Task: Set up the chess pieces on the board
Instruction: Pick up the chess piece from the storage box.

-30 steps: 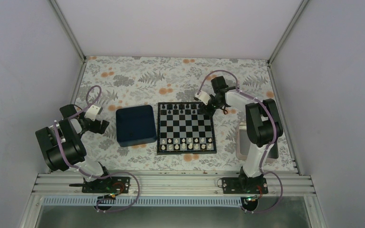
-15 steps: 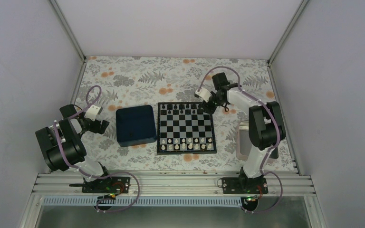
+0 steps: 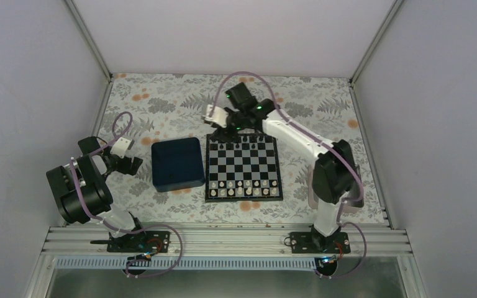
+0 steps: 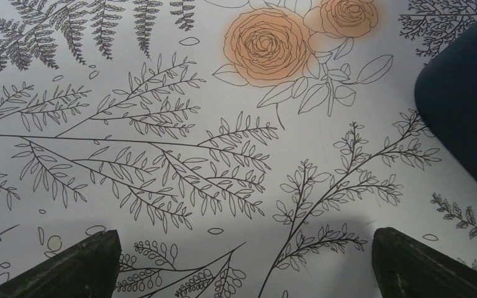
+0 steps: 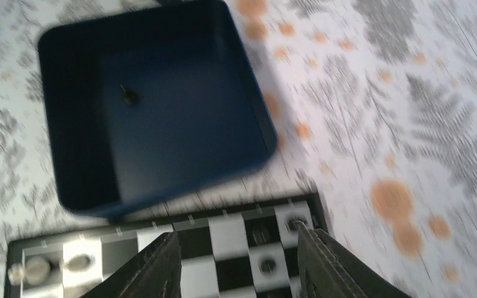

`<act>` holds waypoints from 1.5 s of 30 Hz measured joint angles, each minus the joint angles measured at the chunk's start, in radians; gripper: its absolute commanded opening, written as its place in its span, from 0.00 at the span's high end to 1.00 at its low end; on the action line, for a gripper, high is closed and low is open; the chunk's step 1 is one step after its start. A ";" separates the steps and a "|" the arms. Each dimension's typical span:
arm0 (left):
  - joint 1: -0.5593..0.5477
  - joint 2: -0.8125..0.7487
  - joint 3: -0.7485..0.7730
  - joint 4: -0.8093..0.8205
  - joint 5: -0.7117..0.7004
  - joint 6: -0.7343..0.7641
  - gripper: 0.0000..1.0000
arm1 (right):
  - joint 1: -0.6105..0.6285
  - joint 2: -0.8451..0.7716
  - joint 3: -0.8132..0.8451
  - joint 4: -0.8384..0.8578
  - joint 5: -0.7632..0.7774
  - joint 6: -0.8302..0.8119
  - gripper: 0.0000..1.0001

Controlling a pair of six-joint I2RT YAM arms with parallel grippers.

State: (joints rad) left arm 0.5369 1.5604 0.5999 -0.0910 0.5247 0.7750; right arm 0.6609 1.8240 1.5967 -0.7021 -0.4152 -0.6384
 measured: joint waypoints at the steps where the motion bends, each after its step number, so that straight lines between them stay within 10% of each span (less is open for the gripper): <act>1: 0.000 0.000 0.000 0.000 0.000 0.000 0.00 | 0.031 0.023 0.029 0.007 -0.003 0.005 0.52; 18: 0.003 0.022 0.011 -0.001 0.021 0.000 0.00 | 0.251 0.505 0.381 0.033 -0.056 -0.013 0.49; 45: 0.003 0.037 0.023 -0.005 0.041 0.011 0.00 | 0.352 0.616 0.439 0.035 -0.098 -0.039 0.50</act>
State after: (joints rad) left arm 0.5404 1.5970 0.6228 -0.0963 0.5659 0.7856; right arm 1.0134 2.4405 2.0361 -0.6674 -0.5129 -0.6769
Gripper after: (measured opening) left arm 0.999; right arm 0.517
